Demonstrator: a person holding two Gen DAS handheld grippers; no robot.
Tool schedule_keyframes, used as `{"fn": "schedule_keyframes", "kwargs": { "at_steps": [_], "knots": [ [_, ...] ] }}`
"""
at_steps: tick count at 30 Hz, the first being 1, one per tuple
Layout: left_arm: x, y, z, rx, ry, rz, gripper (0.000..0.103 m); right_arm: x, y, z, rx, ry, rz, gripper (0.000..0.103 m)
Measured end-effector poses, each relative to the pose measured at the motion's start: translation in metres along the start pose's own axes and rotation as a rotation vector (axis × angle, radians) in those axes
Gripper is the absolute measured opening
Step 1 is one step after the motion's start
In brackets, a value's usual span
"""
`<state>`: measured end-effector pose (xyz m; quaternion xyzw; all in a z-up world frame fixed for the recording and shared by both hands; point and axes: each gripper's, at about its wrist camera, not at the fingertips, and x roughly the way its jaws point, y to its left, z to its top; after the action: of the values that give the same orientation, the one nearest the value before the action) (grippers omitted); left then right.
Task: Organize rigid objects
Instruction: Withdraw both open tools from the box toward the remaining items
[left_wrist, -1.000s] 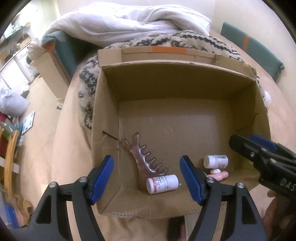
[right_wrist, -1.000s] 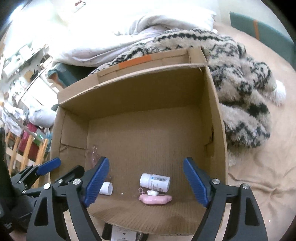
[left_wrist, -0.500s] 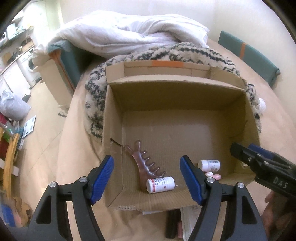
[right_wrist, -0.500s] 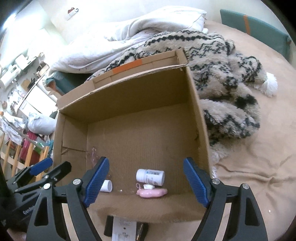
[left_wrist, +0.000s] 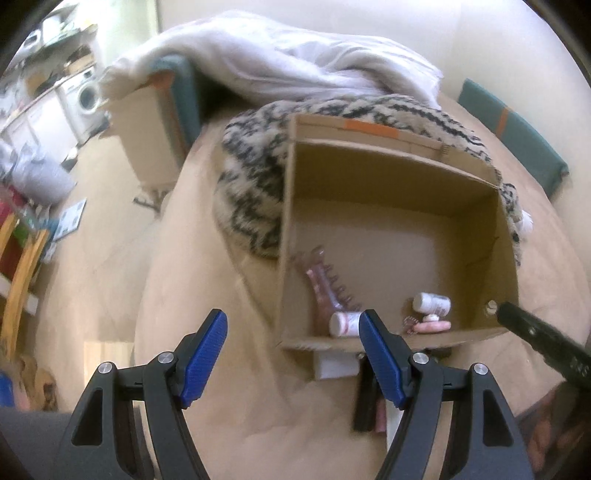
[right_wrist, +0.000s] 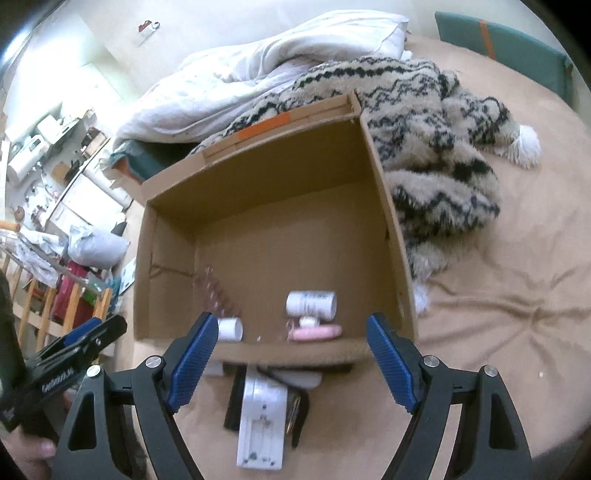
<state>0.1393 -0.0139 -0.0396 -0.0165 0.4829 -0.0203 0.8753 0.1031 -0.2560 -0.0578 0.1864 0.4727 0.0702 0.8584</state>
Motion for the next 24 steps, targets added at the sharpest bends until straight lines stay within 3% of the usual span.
{"fn": "schedule_keyframes", "kwargs": {
  "at_steps": [7, 12, 19, 24],
  "knots": [
    [0.009, 0.019, -0.015, -0.105, 0.071, -0.002, 0.071, 0.002, 0.004, -0.019, 0.011, 0.055, 0.022, 0.087],
    [0.031, 0.014, -0.025, -0.114, 0.162, -0.024, 0.071, 0.017, -0.003, -0.026, 0.070, 0.127, 0.025, 0.087],
    [0.083, -0.030, -0.036, 0.022, 0.311, -0.075, 0.071, 0.041, -0.023, -0.031, 0.206, 0.216, 0.074, 0.087],
    [0.106, -0.048, -0.037, 0.071, 0.328, -0.083, 0.070, 0.047, -0.027, -0.031, 0.229, 0.234, 0.075, 0.087]
  ]
}}
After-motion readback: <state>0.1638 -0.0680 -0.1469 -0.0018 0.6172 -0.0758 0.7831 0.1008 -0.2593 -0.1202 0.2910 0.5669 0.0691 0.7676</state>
